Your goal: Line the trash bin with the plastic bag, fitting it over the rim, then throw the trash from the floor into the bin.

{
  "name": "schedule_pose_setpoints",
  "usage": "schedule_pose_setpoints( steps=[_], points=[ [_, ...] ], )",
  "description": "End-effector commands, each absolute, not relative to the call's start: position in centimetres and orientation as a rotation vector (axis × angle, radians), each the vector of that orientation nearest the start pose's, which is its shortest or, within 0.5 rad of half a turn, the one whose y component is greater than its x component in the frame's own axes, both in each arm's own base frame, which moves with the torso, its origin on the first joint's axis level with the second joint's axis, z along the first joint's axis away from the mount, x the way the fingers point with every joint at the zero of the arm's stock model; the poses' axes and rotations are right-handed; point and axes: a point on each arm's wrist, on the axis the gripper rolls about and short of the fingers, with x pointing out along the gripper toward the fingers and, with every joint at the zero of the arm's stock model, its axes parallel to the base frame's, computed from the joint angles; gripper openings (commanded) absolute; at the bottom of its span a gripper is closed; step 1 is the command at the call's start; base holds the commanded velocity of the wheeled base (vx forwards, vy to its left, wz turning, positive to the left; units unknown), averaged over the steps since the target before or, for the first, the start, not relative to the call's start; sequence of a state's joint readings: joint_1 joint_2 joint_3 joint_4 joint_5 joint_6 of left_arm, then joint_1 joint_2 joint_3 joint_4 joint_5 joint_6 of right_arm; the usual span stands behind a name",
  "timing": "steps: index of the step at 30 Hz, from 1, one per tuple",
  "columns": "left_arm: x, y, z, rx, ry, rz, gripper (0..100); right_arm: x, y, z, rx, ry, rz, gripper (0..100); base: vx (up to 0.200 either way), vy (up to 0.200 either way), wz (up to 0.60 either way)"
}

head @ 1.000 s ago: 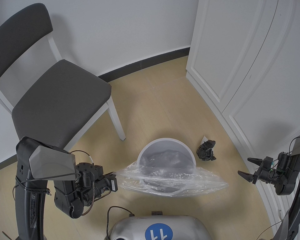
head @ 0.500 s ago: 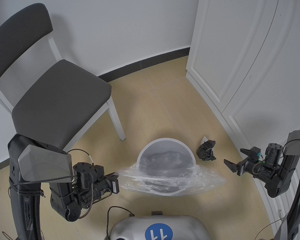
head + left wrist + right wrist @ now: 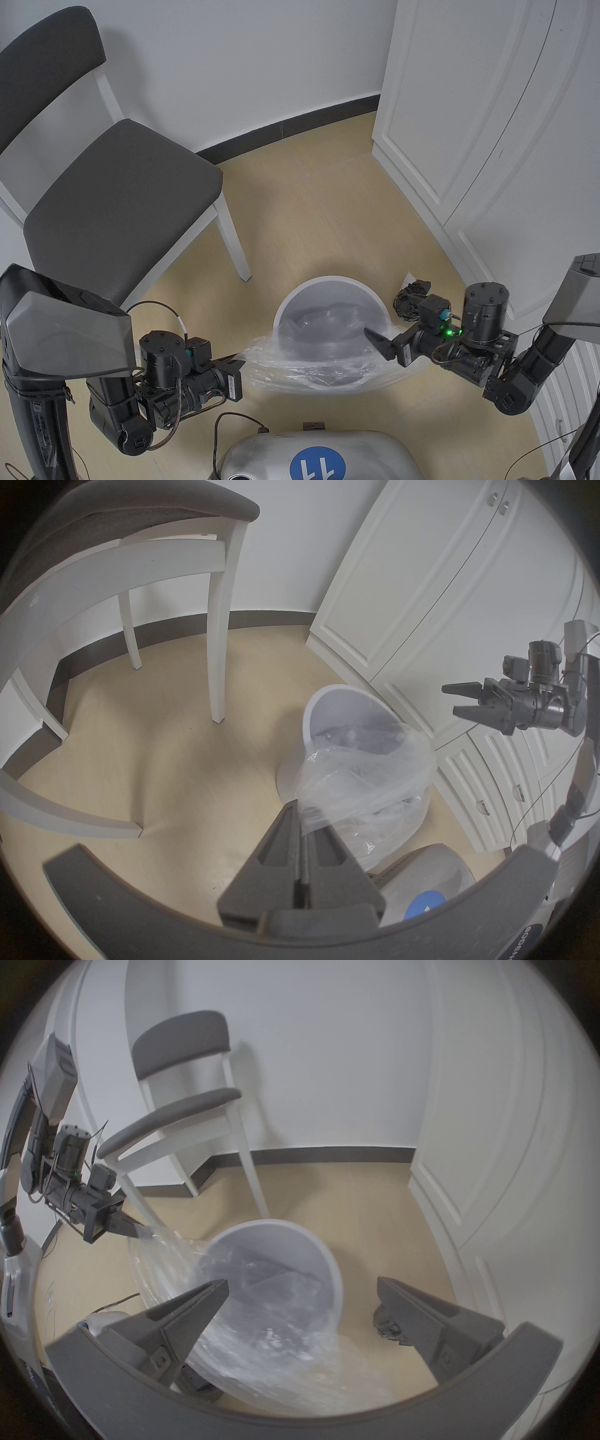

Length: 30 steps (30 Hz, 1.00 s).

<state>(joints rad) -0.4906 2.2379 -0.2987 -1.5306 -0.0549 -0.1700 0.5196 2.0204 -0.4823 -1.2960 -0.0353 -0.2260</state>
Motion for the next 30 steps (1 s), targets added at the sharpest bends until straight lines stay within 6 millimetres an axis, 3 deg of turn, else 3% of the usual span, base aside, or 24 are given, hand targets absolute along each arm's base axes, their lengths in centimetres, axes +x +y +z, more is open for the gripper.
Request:
schedule_pose_setpoints(
  steps=[1,5,6,13,21,30],
  points=[
    [25.1,-13.6,-0.3,-0.07,0.481,-0.503,0,25.8,19.2,8.6,-0.333,0.183,0.562,100,0.0,0.0,0.0],
    [25.4,-13.7,-1.4,-0.064,0.507,-0.492,0,25.7,19.7,7.5,-0.352,0.217,0.585,100,0.0,0.0,0.0],
    [25.4,-13.6,-1.6,-0.061,0.514,-0.49,100,25.7,19.7,7.2,-0.364,0.225,0.588,100,0.0,0.0,0.0],
    [25.8,-13.5,-1.4,-0.064,0.497,-0.481,100,24.6,18.5,6.0,-0.501,0.247,0.679,100,0.0,0.0,0.0],
    [25.8,-13.4,-1.4,-0.057,0.496,-0.477,100,25.0,17.3,4.7,-0.589,0.273,0.694,100,0.0,0.0,0.0],
    [25.8,-13.4,-1.5,-0.029,0.491,-0.48,100,27.6,17.4,2.4,-0.585,0.309,0.677,100,0.0,0.0,0.0]
  ],
)
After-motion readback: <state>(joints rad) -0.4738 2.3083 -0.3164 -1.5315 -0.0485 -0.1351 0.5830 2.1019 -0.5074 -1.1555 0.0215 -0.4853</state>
